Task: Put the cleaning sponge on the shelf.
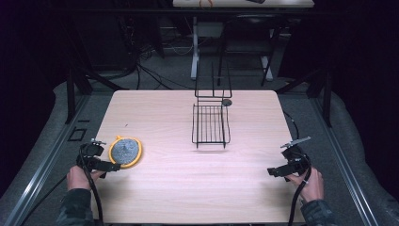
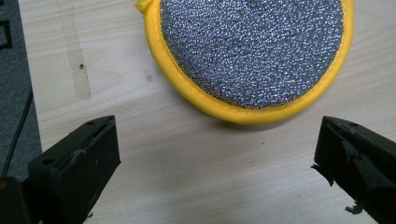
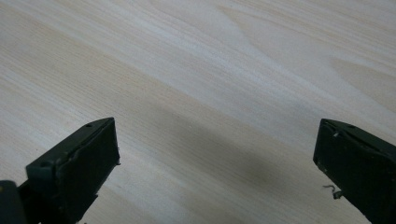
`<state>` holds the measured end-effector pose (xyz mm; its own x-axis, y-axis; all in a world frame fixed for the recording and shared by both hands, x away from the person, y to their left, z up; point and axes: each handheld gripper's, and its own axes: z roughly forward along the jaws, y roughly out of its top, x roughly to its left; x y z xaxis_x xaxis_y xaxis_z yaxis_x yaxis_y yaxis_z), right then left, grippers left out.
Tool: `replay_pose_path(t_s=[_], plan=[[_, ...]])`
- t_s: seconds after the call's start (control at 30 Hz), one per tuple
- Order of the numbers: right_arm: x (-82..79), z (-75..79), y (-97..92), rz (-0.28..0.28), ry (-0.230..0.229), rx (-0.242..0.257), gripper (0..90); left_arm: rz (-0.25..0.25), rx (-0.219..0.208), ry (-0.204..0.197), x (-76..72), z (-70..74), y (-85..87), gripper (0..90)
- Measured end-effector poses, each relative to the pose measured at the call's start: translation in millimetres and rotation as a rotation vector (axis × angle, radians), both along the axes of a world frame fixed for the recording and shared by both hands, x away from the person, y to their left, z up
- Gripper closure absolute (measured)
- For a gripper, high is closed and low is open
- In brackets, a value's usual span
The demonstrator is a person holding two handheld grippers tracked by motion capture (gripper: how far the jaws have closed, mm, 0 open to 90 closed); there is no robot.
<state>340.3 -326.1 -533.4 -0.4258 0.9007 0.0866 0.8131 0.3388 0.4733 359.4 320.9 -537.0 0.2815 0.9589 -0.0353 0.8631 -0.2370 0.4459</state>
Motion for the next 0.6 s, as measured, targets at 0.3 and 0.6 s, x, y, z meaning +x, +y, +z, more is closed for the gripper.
replay_pose_path(t_s=[0.3,0.6], plan=[[1.5,-0.1,0.4,0.005,0.008,0.016,0.0,-0.007,-0.001,0.012,1.1,5.3,-1.4,0.3],[0.4,2.1,1.5,0.024,-0.002,0.013,0.0,-0.019,-0.021,-0.008,10.2,21.1,-6.1,0.1]])
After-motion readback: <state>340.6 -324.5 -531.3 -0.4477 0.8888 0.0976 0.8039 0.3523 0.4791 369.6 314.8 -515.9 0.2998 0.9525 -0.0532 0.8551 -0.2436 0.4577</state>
